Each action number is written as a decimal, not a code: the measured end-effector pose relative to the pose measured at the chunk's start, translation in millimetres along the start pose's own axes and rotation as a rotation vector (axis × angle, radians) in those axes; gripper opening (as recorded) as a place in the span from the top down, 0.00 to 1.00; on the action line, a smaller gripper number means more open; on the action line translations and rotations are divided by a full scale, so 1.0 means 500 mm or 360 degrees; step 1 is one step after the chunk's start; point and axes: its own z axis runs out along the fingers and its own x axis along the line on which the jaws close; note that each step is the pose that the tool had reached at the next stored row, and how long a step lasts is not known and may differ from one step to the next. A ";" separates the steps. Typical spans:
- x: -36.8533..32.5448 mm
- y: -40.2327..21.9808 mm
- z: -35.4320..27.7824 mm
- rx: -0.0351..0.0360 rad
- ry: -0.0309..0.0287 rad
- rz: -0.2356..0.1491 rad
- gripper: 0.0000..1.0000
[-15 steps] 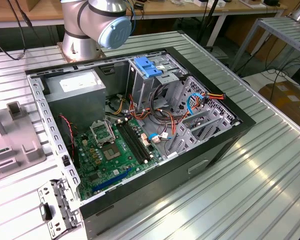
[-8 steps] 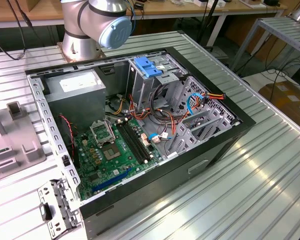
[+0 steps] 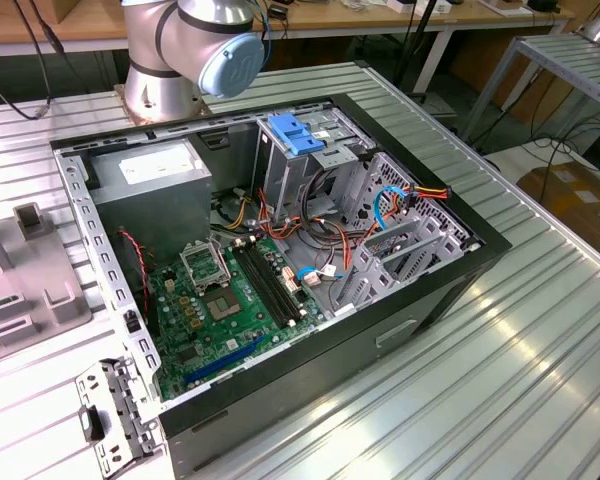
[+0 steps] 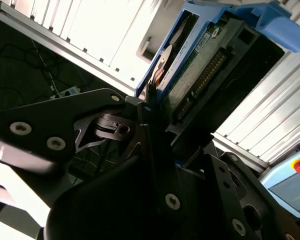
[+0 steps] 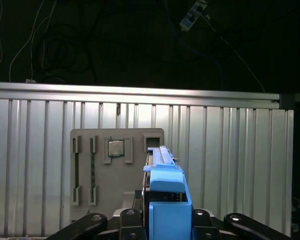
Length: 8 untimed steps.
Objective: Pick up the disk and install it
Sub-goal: 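Pick up the disk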
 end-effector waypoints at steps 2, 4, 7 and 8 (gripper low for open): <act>0.002 0.000 0.000 0.0000 0.00000 0.0000 0.64; 0.004 0.000 0.000 0.0000 0.00000 0.0000 0.64; 0.007 0.000 0.000 0.0000 0.00000 0.0000 0.64; 0.007 0.000 0.000 0.0000 0.00000 0.0000 0.64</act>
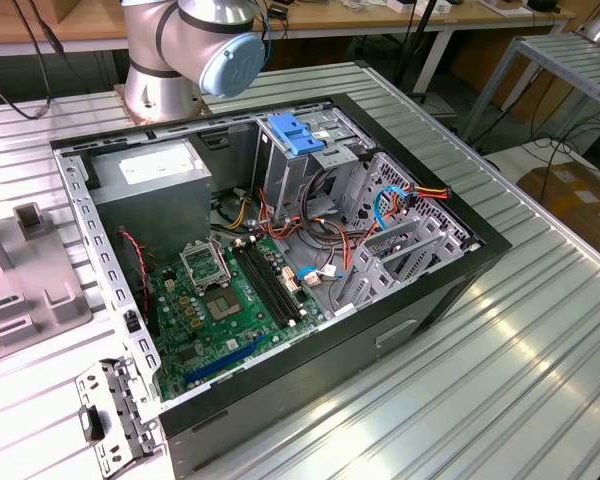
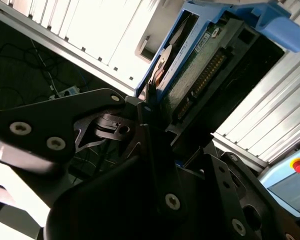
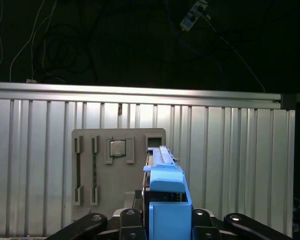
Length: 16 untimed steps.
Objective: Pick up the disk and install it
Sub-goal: 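Pick up the disk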
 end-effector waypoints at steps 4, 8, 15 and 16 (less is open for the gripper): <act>0.007 0.000 0.000 0.0000 0.00000 0.0000 0.64; 0.034 0.001 -0.001 0.0000 0.00000 0.0000 0.64; 0.048 0.001 -0.002 0.0000 0.00000 0.0000 0.64; 0.051 0.000 -0.002 0.0000 0.00000 0.0000 0.64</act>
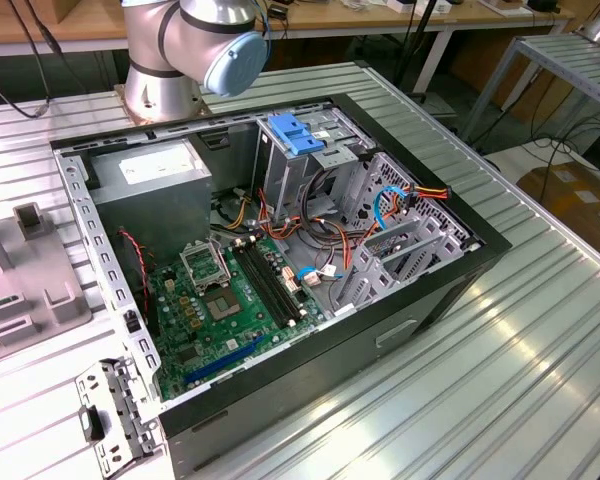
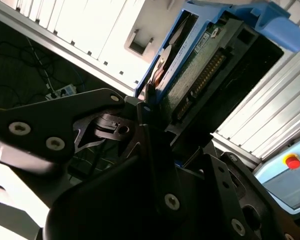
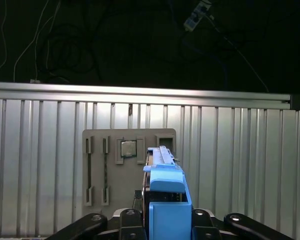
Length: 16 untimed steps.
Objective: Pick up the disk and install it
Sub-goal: 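Pick up the disk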
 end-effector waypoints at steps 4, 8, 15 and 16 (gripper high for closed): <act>0.011 -0.003 0.000 0.0000 0.00001 0.0000 0.64; 0.016 -0.008 -0.001 0.0000 0.00000 0.0000 0.64; 0.023 -0.024 -0.001 -0.0001 0.00000 0.0000 0.64; 0.023 -0.025 -0.001 -0.0001 0.00000 0.0000 0.64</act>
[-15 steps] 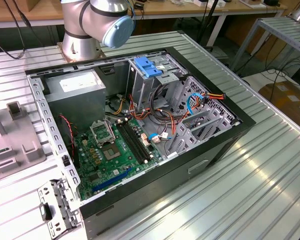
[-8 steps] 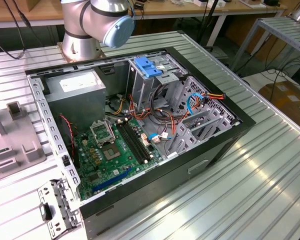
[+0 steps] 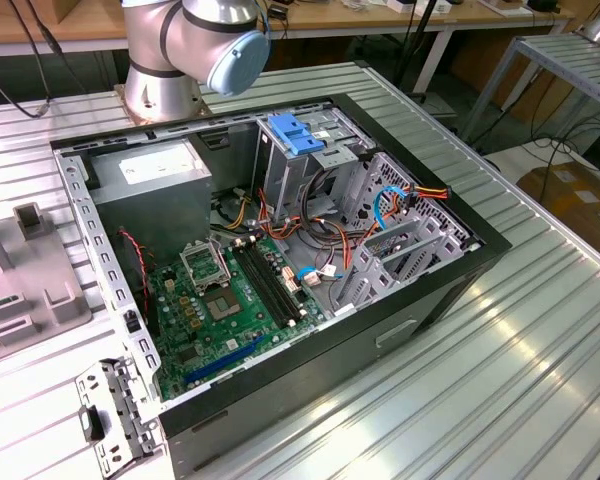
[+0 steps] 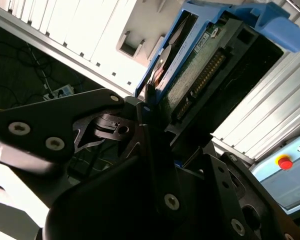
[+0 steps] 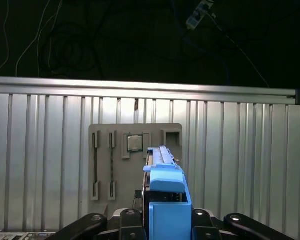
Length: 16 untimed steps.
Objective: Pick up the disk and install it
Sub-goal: 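Pick up the disk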
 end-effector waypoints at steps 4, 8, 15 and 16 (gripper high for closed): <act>0.001 -0.006 0.000 0.0000 0.00000 0.0000 0.64; 0.002 -0.010 0.000 0.0000 -0.00001 0.0000 0.64; 0.004 -0.014 0.001 0.0000 0.00001 0.0000 0.64; 0.004 -0.014 0.002 0.0000 0.00000 0.0000 0.64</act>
